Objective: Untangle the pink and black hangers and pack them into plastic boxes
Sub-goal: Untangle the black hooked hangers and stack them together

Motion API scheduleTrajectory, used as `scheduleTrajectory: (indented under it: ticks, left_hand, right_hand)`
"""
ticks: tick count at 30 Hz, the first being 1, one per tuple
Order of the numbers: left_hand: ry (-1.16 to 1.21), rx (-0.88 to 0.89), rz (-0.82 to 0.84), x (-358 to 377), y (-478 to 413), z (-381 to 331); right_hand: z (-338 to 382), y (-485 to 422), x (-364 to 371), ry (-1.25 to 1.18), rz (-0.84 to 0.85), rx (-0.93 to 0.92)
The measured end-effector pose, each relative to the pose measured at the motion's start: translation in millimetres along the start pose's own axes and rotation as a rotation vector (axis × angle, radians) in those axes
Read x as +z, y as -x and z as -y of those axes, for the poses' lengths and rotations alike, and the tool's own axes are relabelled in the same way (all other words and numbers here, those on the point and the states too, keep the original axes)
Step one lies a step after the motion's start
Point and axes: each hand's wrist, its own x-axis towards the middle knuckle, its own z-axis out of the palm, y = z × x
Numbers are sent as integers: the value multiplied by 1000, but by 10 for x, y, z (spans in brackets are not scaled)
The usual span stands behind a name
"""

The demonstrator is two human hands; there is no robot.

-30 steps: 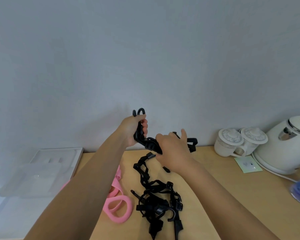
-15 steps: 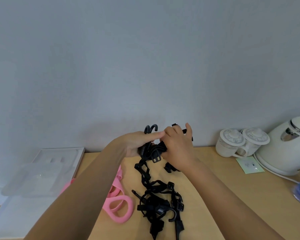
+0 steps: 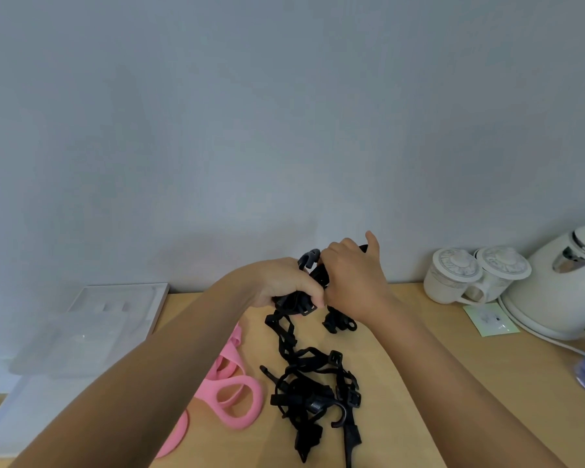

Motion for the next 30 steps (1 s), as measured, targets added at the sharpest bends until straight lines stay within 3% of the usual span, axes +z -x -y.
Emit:
scheduleTrajectory:
  ticks: [3, 6, 11, 14, 19, 24, 30]
  left_hand:
    - [-39, -14, -13, 8, 4, 14]
    - [-88, -40, 11, 2, 27, 39]
    - [-115, -80, 108, -30, 84, 59]
    - [-157, -57, 111, -77, 123, 37]
    - [-388, 30, -49, -99, 123, 5]
    - [-441, 114, -161, 21, 32, 19]
    - [-417, 159, -205, 67, -49, 64]
  right_hand:
    - [5, 30, -25, -8, 24, 21]
    - [-19, 49, -10, -165, 3, -6]
    - [-52, 116, 1, -256, 40, -199]
    - [-67, 165, 5, -490, 123, -185]
    - [-96, 178, 15, -925, 157, -46]
    - [-9, 134, 49, -859, 19, 50]
    - [12, 80, 123, -502, -178, -66]
